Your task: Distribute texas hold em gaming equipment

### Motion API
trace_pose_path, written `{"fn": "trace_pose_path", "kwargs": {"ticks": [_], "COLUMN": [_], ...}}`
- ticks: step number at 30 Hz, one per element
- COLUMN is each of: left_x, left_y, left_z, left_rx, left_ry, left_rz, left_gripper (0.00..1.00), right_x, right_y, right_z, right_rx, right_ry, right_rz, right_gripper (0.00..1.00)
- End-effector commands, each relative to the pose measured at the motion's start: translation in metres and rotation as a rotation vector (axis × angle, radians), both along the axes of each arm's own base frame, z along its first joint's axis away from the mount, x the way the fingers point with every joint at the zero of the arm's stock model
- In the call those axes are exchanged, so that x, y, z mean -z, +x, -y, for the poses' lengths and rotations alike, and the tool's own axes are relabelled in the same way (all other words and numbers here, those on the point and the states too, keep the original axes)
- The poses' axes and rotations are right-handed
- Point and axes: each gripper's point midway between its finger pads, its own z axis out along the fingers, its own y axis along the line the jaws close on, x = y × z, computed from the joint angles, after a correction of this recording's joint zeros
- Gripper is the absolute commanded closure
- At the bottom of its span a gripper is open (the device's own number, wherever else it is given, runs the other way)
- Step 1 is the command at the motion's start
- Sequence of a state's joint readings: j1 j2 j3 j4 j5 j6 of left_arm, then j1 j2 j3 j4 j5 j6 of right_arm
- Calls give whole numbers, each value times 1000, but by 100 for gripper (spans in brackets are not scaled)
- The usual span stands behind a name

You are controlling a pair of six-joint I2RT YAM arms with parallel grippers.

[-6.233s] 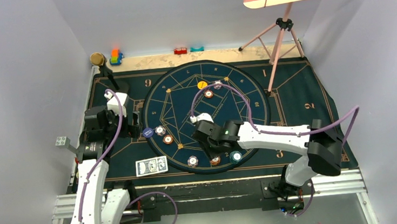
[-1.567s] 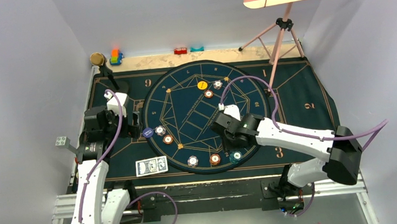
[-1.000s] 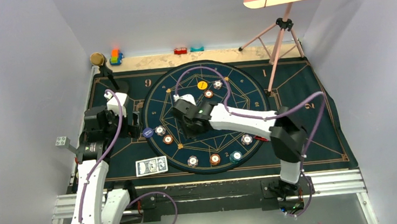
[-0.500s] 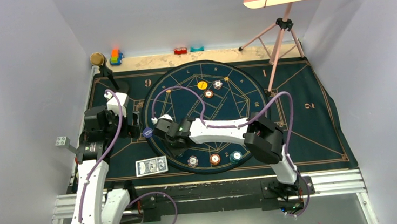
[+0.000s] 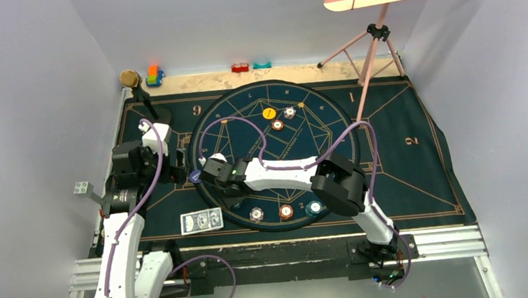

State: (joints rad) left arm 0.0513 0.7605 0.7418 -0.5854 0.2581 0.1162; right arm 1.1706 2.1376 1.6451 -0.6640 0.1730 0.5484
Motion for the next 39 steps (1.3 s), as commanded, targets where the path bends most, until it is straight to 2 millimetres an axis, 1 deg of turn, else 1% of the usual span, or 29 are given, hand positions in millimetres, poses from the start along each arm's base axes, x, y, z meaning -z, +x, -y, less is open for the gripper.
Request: {"fn": "trace_pose_path", "kwargs": {"ticks": [1,5,8,10,13,15,18,20,22,25,26,28,31,33,34,35,37,39], "left_x": [-8,-8,-8,-8,-8,-8,-8,-8,-8,-8,-8,-8,-8,-8,-8,-8,-8,-8], "left_y": [4,4,4,4,4,4,3,3,3,3,3,3,3,3,3,4,4,4], "left_z": [0,-1,-1,-1,0,0,0,0,0,0,0,0,0,0,0,0,0,0], "left_rx": [11,10,10,10,12,12,13,12,12,13,13,13,14,15,15,14,14,15], "left_ry": [7,7,7,7,7,6,6,6,6,6,6,6,5,5,5,5,5,4], "left_rz": [44,46,46,46,47,48,46,47,47,48,46,47,45,46,45,46,45,43], "left_gripper": [0,0,0,0,0,0,0,0,0,0,0,0,0,0,0,0,0,0], "right_x": [-20,-14,-9,-8,-14,-22,-40,-61,-79,-103,-108,-111,-107,-98,-87,-83,-81,-76], "right_y": [16,16,15,14,16,19,25,29,33,37,40,40,37,31,24,18,7,-5], "right_z": [-15,-18,-16,-14,-11,-9,-5,-2,7,34,46,76,128,162,182,197,216,231], "right_rx": [10,2,3,5,8,13,23,31,53,104,132,190,294,362,393,421,454,479], "right_ry": [58,58,44,44,45,54,71,95,101,99,93,75,32,-3,-38,-52,-40,-39], "right_rz": [66,61,50,50,60,72,90,115,142,175,181,175,147,120,96,83,67,42], "right_gripper": [76,75,68,61,45,34,26,25,24,24,24,24,23,22,21,20,18,15]}}
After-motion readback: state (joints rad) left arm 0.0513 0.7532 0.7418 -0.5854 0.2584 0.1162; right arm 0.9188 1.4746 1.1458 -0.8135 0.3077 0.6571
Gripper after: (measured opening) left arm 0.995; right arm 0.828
